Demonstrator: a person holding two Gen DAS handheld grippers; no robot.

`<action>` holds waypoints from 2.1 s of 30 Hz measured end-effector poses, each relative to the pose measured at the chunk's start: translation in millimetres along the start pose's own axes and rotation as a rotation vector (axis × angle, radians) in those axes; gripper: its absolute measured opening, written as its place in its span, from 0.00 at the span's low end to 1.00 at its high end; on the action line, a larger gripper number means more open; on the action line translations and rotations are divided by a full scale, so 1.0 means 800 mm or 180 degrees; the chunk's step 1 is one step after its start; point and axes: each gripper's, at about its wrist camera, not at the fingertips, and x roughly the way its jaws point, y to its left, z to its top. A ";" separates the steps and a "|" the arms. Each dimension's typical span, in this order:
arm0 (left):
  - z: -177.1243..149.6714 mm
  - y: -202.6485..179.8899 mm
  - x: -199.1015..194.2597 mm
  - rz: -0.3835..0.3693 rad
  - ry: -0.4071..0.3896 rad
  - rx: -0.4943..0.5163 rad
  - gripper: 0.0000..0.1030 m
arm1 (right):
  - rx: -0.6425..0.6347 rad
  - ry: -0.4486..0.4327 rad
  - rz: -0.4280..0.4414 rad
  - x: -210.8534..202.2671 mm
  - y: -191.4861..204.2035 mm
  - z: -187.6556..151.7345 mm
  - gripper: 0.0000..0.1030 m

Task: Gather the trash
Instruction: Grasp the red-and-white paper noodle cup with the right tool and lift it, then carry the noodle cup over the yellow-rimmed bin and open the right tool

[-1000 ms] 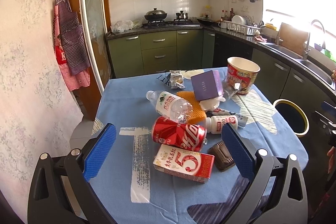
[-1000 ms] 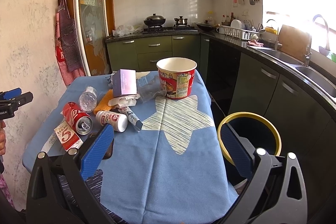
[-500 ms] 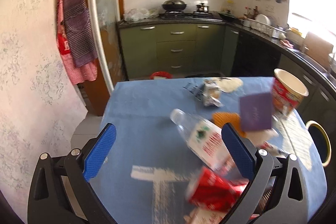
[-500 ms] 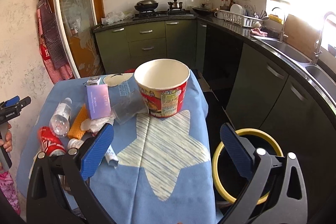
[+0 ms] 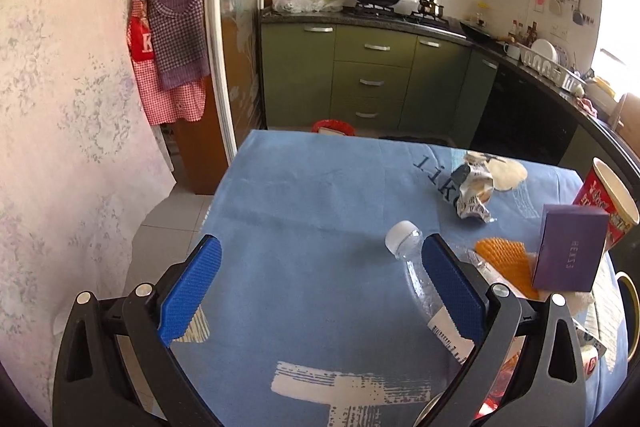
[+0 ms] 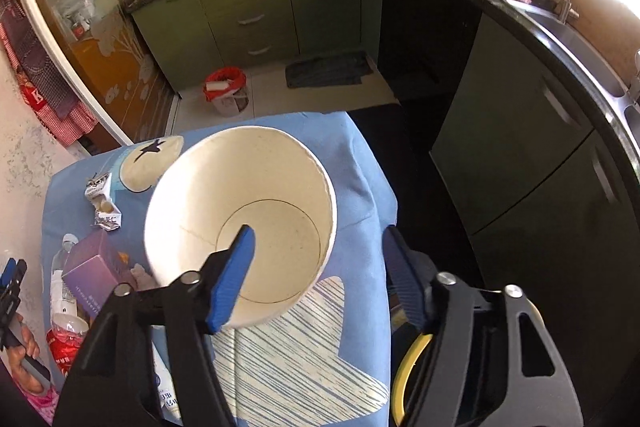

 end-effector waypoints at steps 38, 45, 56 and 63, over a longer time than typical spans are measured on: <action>-0.018 -0.030 -0.010 -0.0073 0.0015 0.0237 0.96 | 0.1673 0.0471 -0.0274 -0.010 -0.306 -0.185 0.07; -0.017 -0.033 -0.016 -0.0099 -0.0035 0.0249 0.96 | 0.1764 0.0567 -0.0366 0.037 -0.321 -0.181 0.30; -0.006 -0.050 -0.055 -0.0400 -0.0061 0.0265 0.96 | 0.1491 0.0431 -0.0292 0.012 -0.293 -0.199 0.33; 0.011 -0.136 -0.076 -0.1106 0.0246 0.0597 0.96 | 0.1321 0.0380 -0.0070 0.001 -0.278 -0.221 0.34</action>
